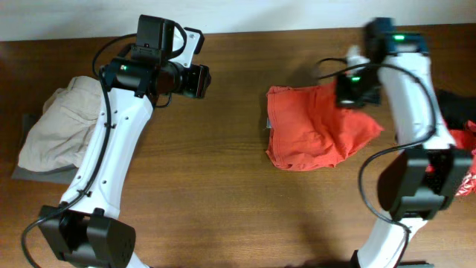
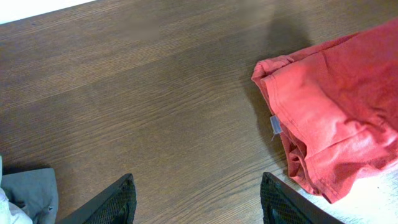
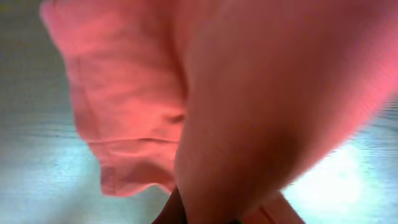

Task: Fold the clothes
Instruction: 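Grasp the bundle's top with the right gripper and fold it downward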

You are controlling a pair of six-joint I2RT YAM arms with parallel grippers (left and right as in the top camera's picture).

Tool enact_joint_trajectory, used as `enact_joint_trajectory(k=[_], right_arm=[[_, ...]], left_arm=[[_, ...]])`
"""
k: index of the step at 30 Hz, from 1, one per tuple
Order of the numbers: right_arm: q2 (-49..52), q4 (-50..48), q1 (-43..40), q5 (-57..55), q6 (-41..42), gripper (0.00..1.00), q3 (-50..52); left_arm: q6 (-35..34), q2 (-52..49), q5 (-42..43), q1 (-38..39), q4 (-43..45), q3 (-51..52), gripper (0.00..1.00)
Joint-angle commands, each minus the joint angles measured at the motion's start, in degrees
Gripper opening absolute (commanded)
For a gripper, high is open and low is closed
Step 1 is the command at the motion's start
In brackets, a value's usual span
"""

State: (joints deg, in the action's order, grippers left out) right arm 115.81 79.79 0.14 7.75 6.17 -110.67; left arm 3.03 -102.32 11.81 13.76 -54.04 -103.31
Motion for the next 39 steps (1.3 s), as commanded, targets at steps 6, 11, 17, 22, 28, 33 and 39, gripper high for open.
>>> enact_joint_trajectory(k=[6,11,17,22,28,33,39], right_arm=[[2.5,-1.7,13.1,-6.1,11.9,0.05,-0.1],[5.0,-3.0,17.0,-6.8,14.3,0.09,-0.1],[8.9,-4.8,19.8,-6.8,16.8,0.20,-0.1],[11.0,-6.8,21.4,-5.7,18.1,0.50,-0.1],[7.4,-6.9,21.4,1.4,11.4,0.50,-2.4],[1.4,-5.4,18.2,3.0,10.5,0.50,-3.5],[-0.5,-5.1,8.5,2.6,12.7,0.27,-3.1]], left_arm=[[0.9,0.8,-0.2,-0.2,-0.1,-0.6,0.64],[0.9,0.8,-0.2,-0.2,-0.1,-0.6,0.64],[0.9,0.8,-0.2,-0.2,-0.1,-0.6,0.64],[0.9,0.8,-0.2,-0.2,-0.1,-0.6,0.64],[1.0,0.8,-0.2,-0.2,0.0,-0.6,0.64],[1.0,0.8,-0.2,-0.2,-0.1,-0.6,0.64],[1.0,0.8,-0.3,-0.2,0.0,-0.6,0.64]])
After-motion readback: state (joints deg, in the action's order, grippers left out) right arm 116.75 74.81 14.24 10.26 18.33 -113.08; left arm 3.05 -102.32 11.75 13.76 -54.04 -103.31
